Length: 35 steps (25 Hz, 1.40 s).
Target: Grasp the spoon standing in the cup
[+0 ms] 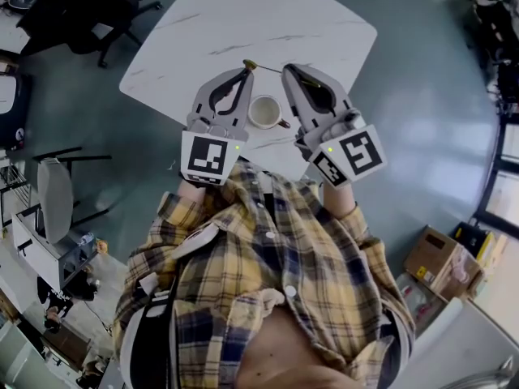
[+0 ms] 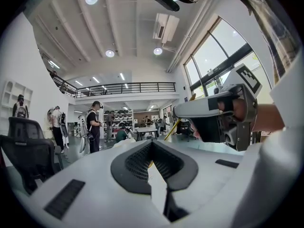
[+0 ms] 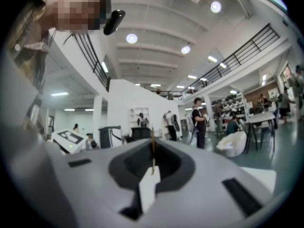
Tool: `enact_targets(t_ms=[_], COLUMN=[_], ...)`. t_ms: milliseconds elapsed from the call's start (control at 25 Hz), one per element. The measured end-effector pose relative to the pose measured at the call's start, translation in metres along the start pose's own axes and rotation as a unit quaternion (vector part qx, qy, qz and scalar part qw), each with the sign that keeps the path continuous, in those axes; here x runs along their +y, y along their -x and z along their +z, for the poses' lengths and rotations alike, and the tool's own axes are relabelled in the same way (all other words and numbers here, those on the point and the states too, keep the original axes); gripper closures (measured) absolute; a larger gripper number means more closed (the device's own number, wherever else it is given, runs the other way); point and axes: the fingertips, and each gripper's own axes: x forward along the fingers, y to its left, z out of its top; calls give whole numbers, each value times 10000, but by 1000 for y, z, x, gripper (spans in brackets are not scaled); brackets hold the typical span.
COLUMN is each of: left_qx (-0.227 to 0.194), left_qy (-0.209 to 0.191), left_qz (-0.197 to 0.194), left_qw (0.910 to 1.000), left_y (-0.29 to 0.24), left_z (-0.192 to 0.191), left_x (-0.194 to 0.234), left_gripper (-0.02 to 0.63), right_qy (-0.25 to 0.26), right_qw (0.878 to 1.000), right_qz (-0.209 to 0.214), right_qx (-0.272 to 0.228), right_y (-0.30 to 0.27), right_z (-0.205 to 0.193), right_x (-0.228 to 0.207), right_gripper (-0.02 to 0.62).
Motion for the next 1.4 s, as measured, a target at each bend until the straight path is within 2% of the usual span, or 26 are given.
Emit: enact_targets(t_ms=[480,1400], left_qx=[0,-32], left_qy=[68,157], left_qz=[-222,-516], left_qw=[9997,9985], left_y=[0,-26], left_z=[7,7], left_x=[-10,-10], left_gripper=[591,591], right_qy=[79,42], right_qw=[9996,9986], right_qz=[-63,-482], right_qx=[-255,-225], right_y=[6,11], right_z=[18,17], right_x=[1,-24], right_gripper=[565,565])
